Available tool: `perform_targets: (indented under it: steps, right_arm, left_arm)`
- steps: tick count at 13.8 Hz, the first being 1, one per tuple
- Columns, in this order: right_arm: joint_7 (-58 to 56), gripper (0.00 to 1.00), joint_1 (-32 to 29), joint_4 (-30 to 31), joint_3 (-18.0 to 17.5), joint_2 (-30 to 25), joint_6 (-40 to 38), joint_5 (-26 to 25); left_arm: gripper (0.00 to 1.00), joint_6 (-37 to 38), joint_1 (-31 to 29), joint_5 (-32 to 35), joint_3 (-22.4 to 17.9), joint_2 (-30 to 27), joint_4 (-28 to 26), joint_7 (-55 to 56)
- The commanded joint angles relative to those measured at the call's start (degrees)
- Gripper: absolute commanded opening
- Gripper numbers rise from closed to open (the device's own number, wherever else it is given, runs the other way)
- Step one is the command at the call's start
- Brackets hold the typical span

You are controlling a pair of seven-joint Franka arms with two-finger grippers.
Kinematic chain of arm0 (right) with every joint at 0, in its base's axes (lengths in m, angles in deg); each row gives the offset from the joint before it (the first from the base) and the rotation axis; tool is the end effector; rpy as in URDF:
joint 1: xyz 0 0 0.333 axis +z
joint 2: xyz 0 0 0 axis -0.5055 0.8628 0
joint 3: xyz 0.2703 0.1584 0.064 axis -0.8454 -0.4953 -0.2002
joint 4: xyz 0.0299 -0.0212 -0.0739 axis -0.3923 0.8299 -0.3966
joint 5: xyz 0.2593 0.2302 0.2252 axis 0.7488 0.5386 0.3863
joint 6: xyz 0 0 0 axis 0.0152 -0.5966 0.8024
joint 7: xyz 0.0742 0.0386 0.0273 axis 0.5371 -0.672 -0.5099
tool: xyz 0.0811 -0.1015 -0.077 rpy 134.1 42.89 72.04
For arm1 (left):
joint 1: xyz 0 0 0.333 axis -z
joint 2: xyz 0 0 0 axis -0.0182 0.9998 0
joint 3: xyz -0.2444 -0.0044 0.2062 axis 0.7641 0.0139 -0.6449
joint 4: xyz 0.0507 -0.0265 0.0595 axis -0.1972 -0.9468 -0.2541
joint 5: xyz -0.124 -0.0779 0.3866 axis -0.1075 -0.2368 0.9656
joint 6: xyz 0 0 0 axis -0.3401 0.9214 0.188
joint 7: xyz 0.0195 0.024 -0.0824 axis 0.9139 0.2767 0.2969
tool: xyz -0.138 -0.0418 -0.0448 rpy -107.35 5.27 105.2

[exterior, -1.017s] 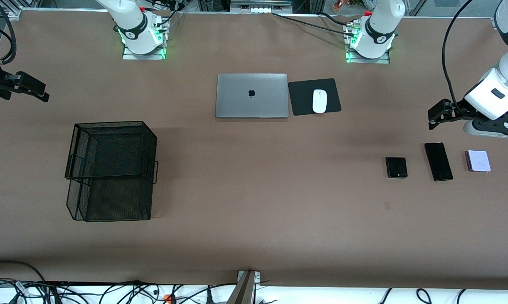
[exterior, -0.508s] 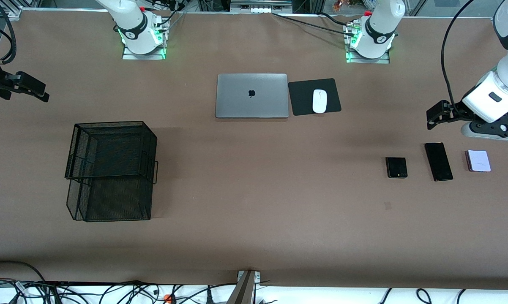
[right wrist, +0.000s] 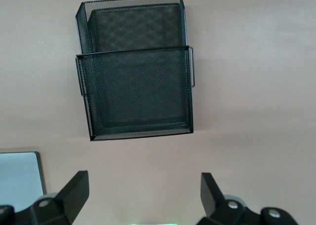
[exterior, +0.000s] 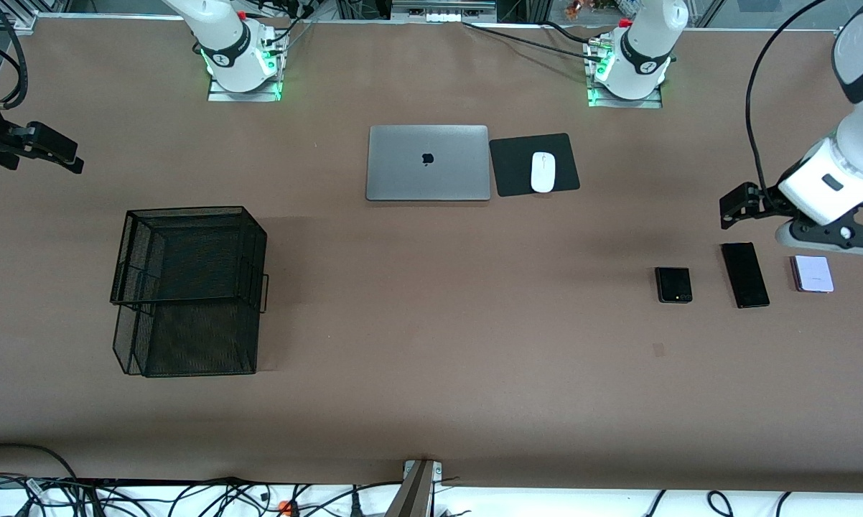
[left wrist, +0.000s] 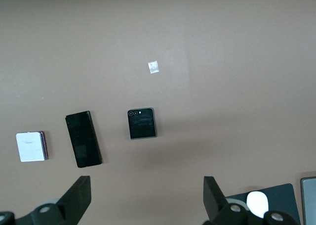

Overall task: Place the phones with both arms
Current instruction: 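Reach the left gripper toward the small black flip phone, then lower the left gripper and grasp the black flip phone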

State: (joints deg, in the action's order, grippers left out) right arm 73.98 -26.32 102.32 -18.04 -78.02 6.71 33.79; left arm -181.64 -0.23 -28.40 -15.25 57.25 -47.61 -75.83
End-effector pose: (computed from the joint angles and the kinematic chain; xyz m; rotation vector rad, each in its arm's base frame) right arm 0.5709 -0.0209 0.5763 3.1190 -0.0643 -0.0757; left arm 0.6207 -0.0221 0.4984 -3.0939 0.1639 0.0326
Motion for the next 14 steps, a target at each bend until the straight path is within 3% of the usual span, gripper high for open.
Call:
perform_targets:
  steps: [1,3,7,10,14]
  right_arm:
    - [-0.8,1.00,-0.4,-0.8,-0.3,-0.3,-1.0,0.7]
    - [-0.8,1.00,-0.4,-0.8,-0.3,-0.3,-1.0,0.7]
    - [-0.7,1.00,-0.4,-0.8,-0.3,-0.3,-0.9,0.7]
    - [-0.7,1.00,-0.4,-0.8,-0.3,-0.2,-0.8,0.7]
    - [-0.7,1.00,-0.4,-0.8,-0.1,0.0,-1.0,0.7]
  left_arm:
    - [1.00,1.4,-0.5,-0.1,-0.4,2.4,1.5,-1.2]
    - [1.00,0.3,-0.9,-0.5,-0.4,6.6,1.4,-0.9]
    - [1.00,-9.5,-2.9,-0.1,-0.4,14.2,-0.7,-0.2]
    - [1.00,-21.2,-4.3,-0.1,-0.4,19.2,-4.8,0.0]
    - [1.00,-28.5,-5.0,0.0,-0.5,20.2,-12.4,-0.2]
